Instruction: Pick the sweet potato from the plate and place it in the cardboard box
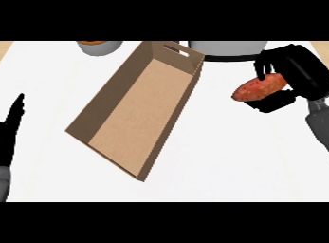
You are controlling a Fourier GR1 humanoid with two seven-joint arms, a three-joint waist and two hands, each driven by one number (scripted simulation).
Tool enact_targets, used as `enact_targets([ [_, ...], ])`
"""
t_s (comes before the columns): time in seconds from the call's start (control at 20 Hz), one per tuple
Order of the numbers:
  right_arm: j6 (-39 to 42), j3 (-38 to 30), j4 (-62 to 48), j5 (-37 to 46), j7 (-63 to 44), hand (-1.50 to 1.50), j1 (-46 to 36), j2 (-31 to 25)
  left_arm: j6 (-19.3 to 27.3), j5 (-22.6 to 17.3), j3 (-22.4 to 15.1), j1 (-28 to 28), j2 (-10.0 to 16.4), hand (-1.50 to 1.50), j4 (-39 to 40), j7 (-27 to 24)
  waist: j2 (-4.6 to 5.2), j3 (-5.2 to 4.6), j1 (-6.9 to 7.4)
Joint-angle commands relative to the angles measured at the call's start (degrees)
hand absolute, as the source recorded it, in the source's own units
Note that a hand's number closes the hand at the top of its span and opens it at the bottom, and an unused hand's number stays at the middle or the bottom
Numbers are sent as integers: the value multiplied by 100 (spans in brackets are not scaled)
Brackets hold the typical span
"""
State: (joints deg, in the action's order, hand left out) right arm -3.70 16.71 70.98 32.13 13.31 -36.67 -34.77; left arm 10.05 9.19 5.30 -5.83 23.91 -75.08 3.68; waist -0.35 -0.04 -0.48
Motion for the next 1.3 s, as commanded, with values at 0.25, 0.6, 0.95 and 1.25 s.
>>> enact_targets([
  [0.25, 1021, -46, 1214, -341, -1189, 150, -679, 893, -240, -80, 172, -70, -25, 0, 329, -309, 27, -2, 56],
  [0.6, 911, -162, 178, -360, -2006, 150, -1679, 2203, -401, -33, 203, -452, 105, 0, 161, 111, 57, 0, 130],
  [0.95, 842, -350, -797, -382, -2574, 150, -2440, 3203, -181, 182, 70, 97, -130, 0, -442, 64, 41, 3, 177],
  [1.25, 130, -364, -2782, -566, -1910, 150, -3364, 3463, -191, 252, 102, -266, -203, 0, 58, -118, 94, -1, 276],
])
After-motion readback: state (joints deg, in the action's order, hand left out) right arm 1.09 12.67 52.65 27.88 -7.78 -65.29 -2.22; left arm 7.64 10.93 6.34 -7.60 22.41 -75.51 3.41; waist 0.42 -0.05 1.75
